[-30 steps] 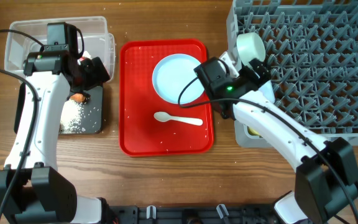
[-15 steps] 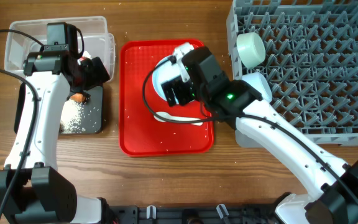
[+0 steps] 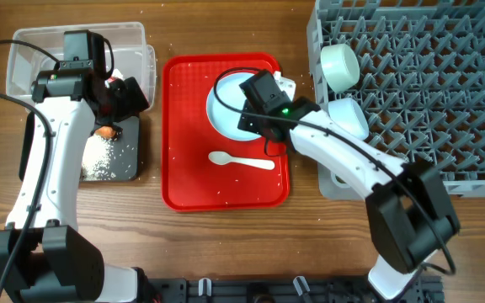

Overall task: Sort waste into correct bins and load items into the dishwasher rack
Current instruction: 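Grasp the edge of the light-blue plate with the right gripper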

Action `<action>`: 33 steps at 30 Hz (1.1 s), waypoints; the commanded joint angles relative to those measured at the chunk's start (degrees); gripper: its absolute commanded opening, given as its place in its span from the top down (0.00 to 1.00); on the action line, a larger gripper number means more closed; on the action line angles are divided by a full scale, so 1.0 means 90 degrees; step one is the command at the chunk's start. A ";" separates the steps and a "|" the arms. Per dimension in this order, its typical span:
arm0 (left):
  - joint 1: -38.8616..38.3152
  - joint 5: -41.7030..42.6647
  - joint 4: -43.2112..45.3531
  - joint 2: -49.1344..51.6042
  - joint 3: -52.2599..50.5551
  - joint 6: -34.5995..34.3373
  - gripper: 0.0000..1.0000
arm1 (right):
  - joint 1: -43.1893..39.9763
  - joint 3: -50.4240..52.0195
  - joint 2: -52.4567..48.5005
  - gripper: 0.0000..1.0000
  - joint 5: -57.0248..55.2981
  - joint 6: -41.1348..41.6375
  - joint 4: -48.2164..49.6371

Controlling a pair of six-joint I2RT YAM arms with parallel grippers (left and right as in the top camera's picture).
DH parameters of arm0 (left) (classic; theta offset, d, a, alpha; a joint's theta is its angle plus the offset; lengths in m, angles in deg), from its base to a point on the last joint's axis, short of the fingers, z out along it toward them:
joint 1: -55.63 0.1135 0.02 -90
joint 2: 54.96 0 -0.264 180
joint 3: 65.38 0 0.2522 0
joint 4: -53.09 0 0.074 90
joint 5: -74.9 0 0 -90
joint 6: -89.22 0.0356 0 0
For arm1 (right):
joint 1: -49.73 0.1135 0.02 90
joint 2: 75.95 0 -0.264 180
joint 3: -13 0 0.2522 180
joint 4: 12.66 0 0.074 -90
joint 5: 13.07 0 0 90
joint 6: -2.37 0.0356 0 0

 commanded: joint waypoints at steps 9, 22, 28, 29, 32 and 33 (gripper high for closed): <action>0.0027 -0.0063 0.0000 -0.0092 -0.0032 -0.0034 0.00 | -0.0073 -0.0044 -0.0877 0.39 0.0231 0.0250 0.0554; 0.0027 -0.0063 0.0000 -0.0092 -0.0032 -0.0036 0.00 | -0.0070 -0.0041 -0.1081 0.88 0.0393 0.0255 0.0770; 0.0027 -0.0063 0.0000 -0.0092 -0.0032 -0.0034 0.00 | -0.0070 -0.0041 -0.1226 0.93 0.0692 0.0262 0.0933; 0.0027 -0.0063 0.0000 -0.0092 -0.0032 -0.0036 0.00 | -0.0070 -0.0041 -0.1226 0.93 0.0721 0.0265 0.0937; 0.0027 -0.0063 0.0000 -0.0092 -0.0032 -0.0034 0.00 | -0.0058 -0.0041 -0.1226 0.96 0.0852 0.0265 0.0957; 0.0027 -0.0063 0.0000 -0.0092 -0.0032 -0.0034 0.00 | -0.0061 -0.0041 -0.1226 0.96 0.0954 0.0236 0.0954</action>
